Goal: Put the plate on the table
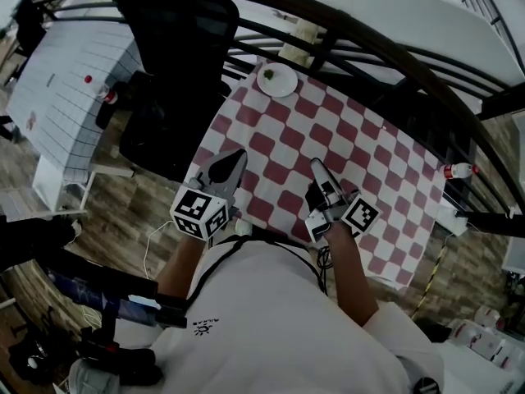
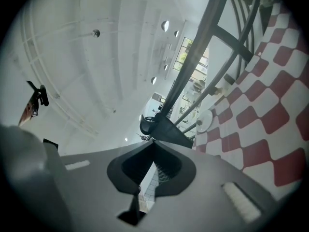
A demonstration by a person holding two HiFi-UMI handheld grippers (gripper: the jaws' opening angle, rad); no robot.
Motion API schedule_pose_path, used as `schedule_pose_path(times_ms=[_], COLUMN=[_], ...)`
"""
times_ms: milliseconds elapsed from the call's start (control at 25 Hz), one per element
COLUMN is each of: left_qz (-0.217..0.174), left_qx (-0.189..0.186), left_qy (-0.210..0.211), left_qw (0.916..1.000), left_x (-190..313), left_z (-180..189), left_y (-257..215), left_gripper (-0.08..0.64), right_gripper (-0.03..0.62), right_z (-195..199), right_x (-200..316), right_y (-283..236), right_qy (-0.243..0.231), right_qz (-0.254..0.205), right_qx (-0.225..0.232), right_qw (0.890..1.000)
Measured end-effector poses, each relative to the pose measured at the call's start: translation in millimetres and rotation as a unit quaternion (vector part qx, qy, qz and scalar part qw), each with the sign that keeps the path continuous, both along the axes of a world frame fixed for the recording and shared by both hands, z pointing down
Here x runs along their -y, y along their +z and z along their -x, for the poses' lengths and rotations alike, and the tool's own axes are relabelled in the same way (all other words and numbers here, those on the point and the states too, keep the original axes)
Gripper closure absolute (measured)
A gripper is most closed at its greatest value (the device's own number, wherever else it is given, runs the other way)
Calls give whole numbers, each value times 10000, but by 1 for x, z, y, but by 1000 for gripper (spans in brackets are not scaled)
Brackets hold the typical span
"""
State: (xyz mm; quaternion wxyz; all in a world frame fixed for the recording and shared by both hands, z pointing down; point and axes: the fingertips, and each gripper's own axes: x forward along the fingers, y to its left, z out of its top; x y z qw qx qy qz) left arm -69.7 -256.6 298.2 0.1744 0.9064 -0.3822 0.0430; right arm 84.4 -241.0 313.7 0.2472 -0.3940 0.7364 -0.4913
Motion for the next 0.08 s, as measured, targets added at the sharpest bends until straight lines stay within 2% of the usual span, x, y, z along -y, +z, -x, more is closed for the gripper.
schedule_pose_path(times_ms=[80], left_qz=[-1], left_qx=[-42], left_qy=[-20], left_qw=[10000], left_x=[-2], left_z=[-1], left_y=[-4], left_gripper=[558], right_gripper=[588], right_z=[-2], right_x=[-5], right_y=[-3], right_qy=[6], right_qz=[-26], right_qx=[-51], right_qw=[10000])
